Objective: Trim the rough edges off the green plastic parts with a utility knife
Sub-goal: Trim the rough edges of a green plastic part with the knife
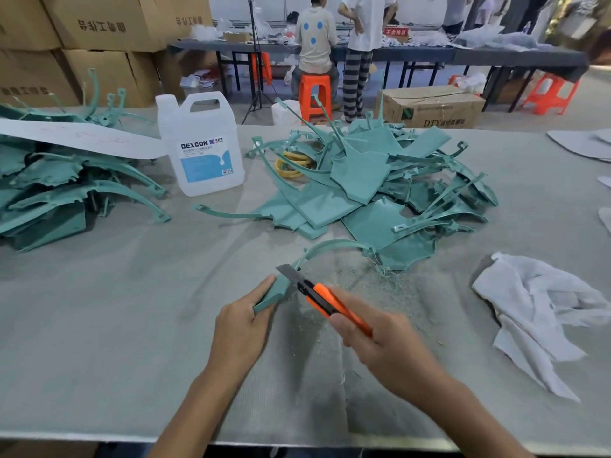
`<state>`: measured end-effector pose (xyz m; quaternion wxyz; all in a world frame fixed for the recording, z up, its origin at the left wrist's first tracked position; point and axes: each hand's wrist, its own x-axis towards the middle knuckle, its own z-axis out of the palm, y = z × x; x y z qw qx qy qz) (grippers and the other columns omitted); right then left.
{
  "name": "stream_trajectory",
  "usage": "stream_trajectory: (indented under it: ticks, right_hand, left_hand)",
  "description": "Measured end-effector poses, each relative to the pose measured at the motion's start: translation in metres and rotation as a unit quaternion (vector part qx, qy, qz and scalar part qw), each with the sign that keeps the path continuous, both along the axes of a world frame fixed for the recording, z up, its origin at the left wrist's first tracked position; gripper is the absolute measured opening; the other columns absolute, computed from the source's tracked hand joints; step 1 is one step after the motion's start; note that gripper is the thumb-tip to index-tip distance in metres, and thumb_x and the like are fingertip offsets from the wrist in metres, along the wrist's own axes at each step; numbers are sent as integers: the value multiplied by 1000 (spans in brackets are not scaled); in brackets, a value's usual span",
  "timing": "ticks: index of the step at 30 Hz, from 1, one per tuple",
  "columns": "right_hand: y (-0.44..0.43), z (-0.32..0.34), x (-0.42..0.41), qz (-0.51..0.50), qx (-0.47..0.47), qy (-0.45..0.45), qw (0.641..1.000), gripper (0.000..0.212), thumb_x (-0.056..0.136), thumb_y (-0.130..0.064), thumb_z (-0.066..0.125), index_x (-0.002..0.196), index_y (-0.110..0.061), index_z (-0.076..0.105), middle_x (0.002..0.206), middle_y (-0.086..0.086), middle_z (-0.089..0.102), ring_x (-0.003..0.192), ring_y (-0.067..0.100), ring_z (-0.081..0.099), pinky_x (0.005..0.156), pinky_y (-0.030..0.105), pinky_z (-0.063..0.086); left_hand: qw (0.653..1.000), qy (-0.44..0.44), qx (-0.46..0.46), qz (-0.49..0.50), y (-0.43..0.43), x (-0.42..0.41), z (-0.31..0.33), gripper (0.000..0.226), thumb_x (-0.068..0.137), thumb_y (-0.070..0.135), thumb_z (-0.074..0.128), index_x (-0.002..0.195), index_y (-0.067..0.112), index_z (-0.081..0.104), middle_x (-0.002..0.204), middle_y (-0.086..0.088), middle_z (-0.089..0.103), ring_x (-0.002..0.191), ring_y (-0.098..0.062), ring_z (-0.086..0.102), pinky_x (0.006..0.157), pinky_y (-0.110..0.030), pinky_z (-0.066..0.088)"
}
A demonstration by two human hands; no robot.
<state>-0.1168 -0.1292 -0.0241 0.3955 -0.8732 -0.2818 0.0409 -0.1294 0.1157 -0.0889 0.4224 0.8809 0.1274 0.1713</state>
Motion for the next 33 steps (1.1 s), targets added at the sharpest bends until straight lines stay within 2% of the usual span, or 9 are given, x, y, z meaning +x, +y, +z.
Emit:
stream_trajectory:
  ticks: [3, 6, 8, 11, 13, 16, 19, 26, 33]
  right_hand:
    - [0, -4, -7, 7, -5, -13, 1000, 47, 99, -55, 47, 145, -59, 39, 75, -8, 68, 64, 9, 62, 63, 33, 53]
    - [2, -7, -2, 1, -46, -59, 997, 49, 101, -56, 43, 149, -55, 35, 65, -15, 58, 55, 4, 54, 55, 29, 48]
    - [1, -9, 15, -44, -70, -93, 992, 49, 101, -54, 42, 150, -51, 36, 61, -14, 57, 49, 6, 53, 50, 30, 49]
    - [-5, -7, 49, -129, -128, -107, 978, 47, 104, -48, 42, 150, -48, 37, 63, -11, 56, 53, 12, 56, 55, 36, 53]
    - [-11, -5, 69, -160, -165, -103, 968, 44, 105, -47, 42, 149, -48, 38, 67, -8, 57, 61, 20, 60, 59, 38, 54]
    - [-19, -3, 89, -179, -205, -90, 958, 37, 106, -45, 39, 143, -40, 44, 69, -5, 57, 63, 23, 60, 60, 37, 53]
    - [-25, -3, 93, -180, -189, -67, 963, 30, 106, -44, 41, 133, -36, 52, 70, -6, 60, 60, 17, 60, 59, 37, 54]
    - [-21, 15, 54, -90, -81, -71, 990, 40, 102, -53, 45, 141, -55, 40, 73, -10, 68, 63, 6, 65, 63, 34, 57]
    - [-12, 24, 45, 8, -118, -84, 989, 41, 102, -54, 45, 141, -60, 35, 69, -12, 66, 60, 5, 61, 53, 22, 49]
  left_hand:
    - [1000, 1, -1, -5, 0, 0, 0, 36, 98, 32, 63, 133, 42, 63, 115, 13, 74, 99, -7, 69, 84, -29, 54]
    - [1000, 0, 4, -10, 0, 0, 0, 34, 98, 33, 62, 131, 42, 64, 112, 12, 75, 96, -6, 69, 84, -31, 55]
    - [1000, -9, 17, -7, 0, 1, -2, 37, 97, 30, 64, 134, 37, 63, 124, 10, 70, 106, -7, 66, 90, -22, 52]
    - [1000, -12, 18, -7, 1, 2, -3, 37, 97, 27, 66, 133, 35, 63, 125, 10, 68, 110, -1, 59, 77, 4, 39]
    - [1000, -12, 21, -9, 1, 2, -3, 38, 97, 28, 65, 133, 36, 63, 125, 11, 68, 104, -2, 62, 73, 6, 37]
    - [1000, -17, 6, -16, 2, 1, -3, 38, 97, 28, 66, 133, 36, 62, 127, 15, 66, 109, 0, 62, 79, 4, 40]
    - [1000, -17, -8, -20, 2, 1, -4, 37, 97, 30, 65, 134, 37, 62, 130, 18, 64, 116, -1, 61, 93, -9, 45]
    - [1000, -14, -5, -16, 2, 0, -5, 38, 97, 31, 65, 134, 38, 62, 130, 17, 64, 117, -4, 62, 96, -18, 47]
    - [1000, -16, -11, -17, 1, -1, -4, 39, 97, 30, 66, 135, 38, 62, 132, 17, 63, 121, -5, 61, 103, -29, 51]
